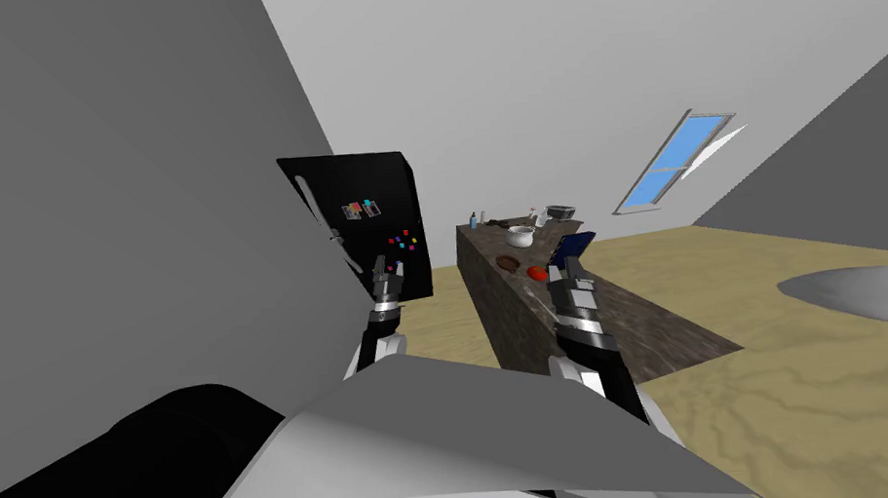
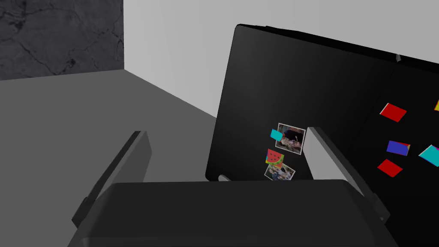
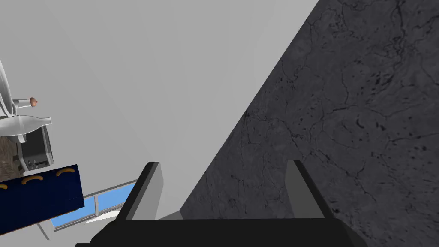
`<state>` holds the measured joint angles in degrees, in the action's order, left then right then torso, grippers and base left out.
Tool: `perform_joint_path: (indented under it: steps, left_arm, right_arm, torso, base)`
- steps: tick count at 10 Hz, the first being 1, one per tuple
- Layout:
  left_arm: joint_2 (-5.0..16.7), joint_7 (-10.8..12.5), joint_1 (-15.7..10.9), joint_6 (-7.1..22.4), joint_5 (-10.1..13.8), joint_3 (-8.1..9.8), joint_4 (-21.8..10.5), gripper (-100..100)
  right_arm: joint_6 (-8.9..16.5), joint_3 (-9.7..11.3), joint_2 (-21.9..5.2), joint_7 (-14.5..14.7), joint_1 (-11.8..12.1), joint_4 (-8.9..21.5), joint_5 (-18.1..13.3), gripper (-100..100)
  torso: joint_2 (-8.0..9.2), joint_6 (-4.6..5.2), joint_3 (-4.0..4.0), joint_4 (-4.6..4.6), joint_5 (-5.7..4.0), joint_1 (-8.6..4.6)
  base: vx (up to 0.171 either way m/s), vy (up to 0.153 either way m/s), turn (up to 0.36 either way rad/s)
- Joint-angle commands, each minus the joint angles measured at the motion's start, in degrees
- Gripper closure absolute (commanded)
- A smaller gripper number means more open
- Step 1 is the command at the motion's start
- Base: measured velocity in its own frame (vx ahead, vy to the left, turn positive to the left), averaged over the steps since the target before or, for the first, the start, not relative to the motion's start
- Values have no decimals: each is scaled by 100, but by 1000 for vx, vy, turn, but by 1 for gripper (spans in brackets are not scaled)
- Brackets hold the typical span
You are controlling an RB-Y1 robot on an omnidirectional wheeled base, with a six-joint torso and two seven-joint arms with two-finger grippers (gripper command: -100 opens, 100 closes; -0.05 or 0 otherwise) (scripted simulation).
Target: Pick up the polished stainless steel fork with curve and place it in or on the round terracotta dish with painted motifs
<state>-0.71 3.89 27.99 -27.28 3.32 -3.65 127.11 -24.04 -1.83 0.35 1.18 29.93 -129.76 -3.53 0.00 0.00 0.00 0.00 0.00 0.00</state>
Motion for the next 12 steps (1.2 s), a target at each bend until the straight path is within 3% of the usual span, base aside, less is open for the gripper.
perform_joint_path:
  steps: [1,4,6,7,9,10,11,12]
  left_arm:
    - [0,0,0,0,0,0,0,0]
    - [0,0,0,0,0,0,0,0]
    - [0,0,0,0,0,0,0,0]
    - [0,0,0,0,0,-1,0,0]
    - [0,0,0,0,0,0,0,0]
    - [0,0,0,0,0,-1,0,0]
    - [0,0,1,0,0,0,0,0]
    - [0,0,0,0,0,0,0,0]
  right_arm:
    - [42,-68,-260,10,58,43,1,-100]
    - [137,-225,-664,33,189,140,4,-100]
    - [279,-455,-1043,69,380,281,8,-100]
    - [279,-455,-1117,69,380,281,8,-100]
    - [456,-741,-1526,116,615,455,12,-100]
    - [456,-741,-1603,116,615,455,12,-100]
    - [555,-900,-1834,143,745,551,13,-100]
    - [555,-900,-1854,143,745,551,13,-100]
  torso:
    - [0,0,0,0,0,0]
    - [-7,-1,-4,-1,0,2]
    - [-6,-1,-3,-1,1,3]
    - [-7,-2,-4,-2,1,5]
    - [-7,-2,-4,-2,1,5]
    - [-11,-3,-6,-2,1,6]
    - [-11,2,-6,-2,1,4]
    - [-8,-1,-5,-2,1,6]
  base:
    - [6,7,77]
    - [17,13,107]
    - [19,20,163]
    - [19,16,81]
    - [26,25,227]
    - [30,13,64]
    - [24,23,171]
    - [19,13,87]
